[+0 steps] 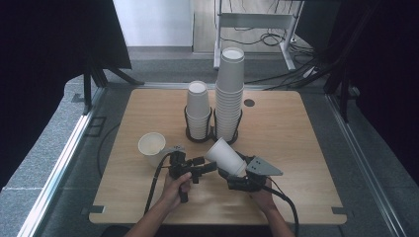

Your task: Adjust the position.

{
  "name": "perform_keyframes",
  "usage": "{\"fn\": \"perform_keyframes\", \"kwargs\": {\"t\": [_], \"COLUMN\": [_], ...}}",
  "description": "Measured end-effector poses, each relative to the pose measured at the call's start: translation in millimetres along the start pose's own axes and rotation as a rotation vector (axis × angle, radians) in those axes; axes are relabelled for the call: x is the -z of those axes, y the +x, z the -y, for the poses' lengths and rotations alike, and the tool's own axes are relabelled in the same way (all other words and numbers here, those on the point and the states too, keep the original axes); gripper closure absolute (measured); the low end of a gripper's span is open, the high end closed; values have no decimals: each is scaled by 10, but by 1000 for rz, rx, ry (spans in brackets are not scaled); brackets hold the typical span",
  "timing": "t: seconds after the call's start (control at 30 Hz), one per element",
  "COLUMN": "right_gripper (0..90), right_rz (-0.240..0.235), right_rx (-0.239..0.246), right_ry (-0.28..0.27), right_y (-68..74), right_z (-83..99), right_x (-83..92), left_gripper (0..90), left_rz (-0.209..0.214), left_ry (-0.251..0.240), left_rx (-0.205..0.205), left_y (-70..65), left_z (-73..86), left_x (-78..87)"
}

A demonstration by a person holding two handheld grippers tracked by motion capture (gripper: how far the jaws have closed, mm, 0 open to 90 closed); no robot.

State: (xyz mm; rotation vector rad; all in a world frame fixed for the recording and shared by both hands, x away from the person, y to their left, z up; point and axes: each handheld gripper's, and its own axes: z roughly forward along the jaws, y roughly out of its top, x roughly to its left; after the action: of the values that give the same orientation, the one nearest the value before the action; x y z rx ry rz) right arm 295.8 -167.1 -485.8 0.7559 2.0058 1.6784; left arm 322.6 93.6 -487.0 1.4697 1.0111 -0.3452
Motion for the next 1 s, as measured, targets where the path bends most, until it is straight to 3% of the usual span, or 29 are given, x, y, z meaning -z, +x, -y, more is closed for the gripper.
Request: {"fn": "perform_keyframes", "kwargs": {"t": [0.23, 0.67, 1.0], "right_gripper": [189, 194, 191], "right_rz": [4, -17, -12], "right_rx": [6, 34, 36], "right_ry": [-7, 10, 24], "right_y": [30, 108, 90], "right_z": [18, 39, 54], "right_x": [-22, -112, -122], "left_gripper": [45, 54, 91], "left_rz": [44, 53, 56], "left_ry": [-21, -37, -48], "left_rx": [45, 81, 65], "left_y": [3, 13, 29], "left_z": [-33, -99, -87], "left_x": [-122, -269, -287]}}
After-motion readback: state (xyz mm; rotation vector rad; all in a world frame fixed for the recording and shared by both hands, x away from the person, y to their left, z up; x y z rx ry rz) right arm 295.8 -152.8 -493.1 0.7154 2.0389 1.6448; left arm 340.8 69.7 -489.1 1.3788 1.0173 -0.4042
